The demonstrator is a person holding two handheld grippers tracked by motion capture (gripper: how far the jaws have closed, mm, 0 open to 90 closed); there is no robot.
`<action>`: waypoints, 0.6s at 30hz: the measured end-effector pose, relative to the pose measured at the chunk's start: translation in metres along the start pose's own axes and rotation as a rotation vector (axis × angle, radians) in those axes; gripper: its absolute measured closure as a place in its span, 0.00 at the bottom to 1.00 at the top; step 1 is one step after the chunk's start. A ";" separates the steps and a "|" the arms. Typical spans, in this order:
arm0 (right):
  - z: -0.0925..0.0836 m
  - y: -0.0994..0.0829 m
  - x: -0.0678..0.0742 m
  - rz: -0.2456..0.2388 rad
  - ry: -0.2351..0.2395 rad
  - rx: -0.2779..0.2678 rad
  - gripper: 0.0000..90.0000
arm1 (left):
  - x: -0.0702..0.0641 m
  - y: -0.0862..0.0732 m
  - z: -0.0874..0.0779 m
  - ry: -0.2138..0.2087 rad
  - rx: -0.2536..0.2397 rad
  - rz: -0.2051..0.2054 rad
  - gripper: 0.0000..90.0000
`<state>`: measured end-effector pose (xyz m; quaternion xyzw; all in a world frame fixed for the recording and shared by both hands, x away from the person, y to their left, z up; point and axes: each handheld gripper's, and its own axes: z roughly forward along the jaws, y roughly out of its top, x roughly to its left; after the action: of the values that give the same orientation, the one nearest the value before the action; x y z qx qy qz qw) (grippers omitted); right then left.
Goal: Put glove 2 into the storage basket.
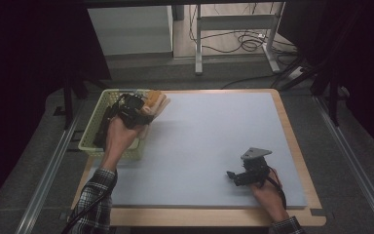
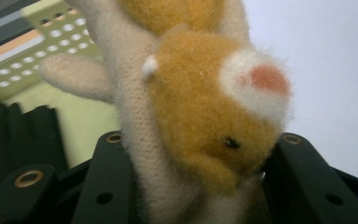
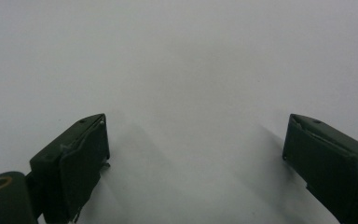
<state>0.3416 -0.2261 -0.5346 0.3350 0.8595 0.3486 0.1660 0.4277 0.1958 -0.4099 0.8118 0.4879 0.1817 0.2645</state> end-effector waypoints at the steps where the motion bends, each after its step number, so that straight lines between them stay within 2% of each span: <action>1: 0.000 0.000 0.000 0.000 0.000 0.000 0.08 | 0.003 -0.001 -0.001 0.006 0.000 -0.009 0.65; 10: 0.000 0.000 0.000 0.000 0.000 0.000 0.08 | 0.037 -0.011 -0.001 0.065 0.013 -0.079 0.64; 13: 0.000 0.000 0.000 0.000 0.000 -0.001 0.08 | 0.048 -0.015 0.003 0.077 0.022 -0.112 0.64; 18: 0.000 0.000 0.000 0.000 0.000 -0.001 0.08 | 0.059 -0.019 0.017 0.094 0.056 -0.142 0.64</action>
<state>0.3416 -0.2261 -0.5346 0.3348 0.8594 0.3490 0.1660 0.4509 0.2508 -0.4331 0.7729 0.5609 0.1864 0.2307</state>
